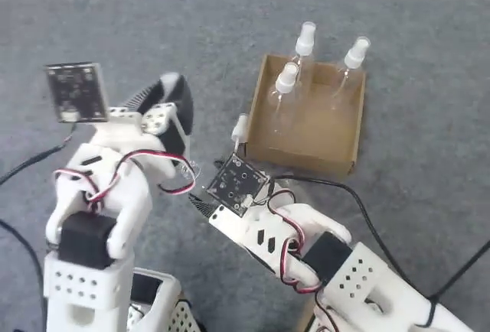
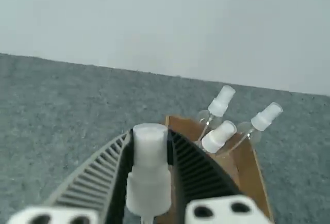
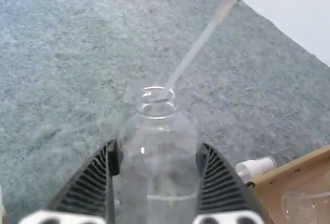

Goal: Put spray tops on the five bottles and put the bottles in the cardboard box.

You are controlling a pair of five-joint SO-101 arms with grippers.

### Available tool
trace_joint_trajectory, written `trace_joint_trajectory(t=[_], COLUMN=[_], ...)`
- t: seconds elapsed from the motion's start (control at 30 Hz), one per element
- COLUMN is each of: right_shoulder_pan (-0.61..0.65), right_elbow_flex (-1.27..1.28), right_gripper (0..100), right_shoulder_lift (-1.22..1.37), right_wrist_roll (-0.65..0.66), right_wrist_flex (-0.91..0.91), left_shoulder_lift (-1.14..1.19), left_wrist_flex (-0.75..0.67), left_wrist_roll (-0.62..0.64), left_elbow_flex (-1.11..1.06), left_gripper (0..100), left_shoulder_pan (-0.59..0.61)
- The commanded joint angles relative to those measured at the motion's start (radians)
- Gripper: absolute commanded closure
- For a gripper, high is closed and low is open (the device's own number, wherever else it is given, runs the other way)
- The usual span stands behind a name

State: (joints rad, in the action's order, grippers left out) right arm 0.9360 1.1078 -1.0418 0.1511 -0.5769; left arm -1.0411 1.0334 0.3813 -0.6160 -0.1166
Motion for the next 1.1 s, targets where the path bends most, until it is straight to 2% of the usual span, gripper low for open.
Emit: trace_joint_trajectory(t=[0.0, 0.1, 0.17, 0.33, 0.57, 0.7, 0.8, 1.07], right_shoulder_pan=[-0.025, -0.094, -0.127, -0.134, -0.136, -0.136, -0.136, -0.136], right_elbow_flex=[0.008, 0.035, 0.037, 0.057, 0.08, 0.08, 0.08, 0.081], right_gripper=[99.3, 99.3, 99.3, 99.3, 99.3, 99.3, 99.3, 99.3], right_shoulder_lift=[-0.038, -0.028, -0.028, -0.027, -0.027, -0.027, -0.027, -0.027], right_wrist_roll=[-0.041, -0.167, -0.204, -0.203, -0.201, -0.201, -0.201, -0.201], right_wrist_flex=[0.088, 0.179, 0.213, 0.262, 0.286, 0.282, 0.278, 0.275], left_shoulder_lift=[-0.018, -0.018, -0.018, -0.018, -0.041, -0.172, -0.229, -0.172], left_wrist_flex=[-0.026, -0.026, -0.026, -0.028, -0.012, 0.015, 0.014, -0.018], left_wrist_roll=[0.009, 0.008, 0.008, 0.003, -0.083, -0.091, -0.147, -0.15], left_elbow_flex=[-0.044, -0.073, -0.099, -0.136, -0.136, -0.137, -0.162, -0.13], left_gripper=[99, 99, 99, 99, 99, 92, 87, 86], left_shoulder_pan=[-0.021, -0.015, -0.021, -0.023, -0.023, -0.023, -0.023, -0.015])
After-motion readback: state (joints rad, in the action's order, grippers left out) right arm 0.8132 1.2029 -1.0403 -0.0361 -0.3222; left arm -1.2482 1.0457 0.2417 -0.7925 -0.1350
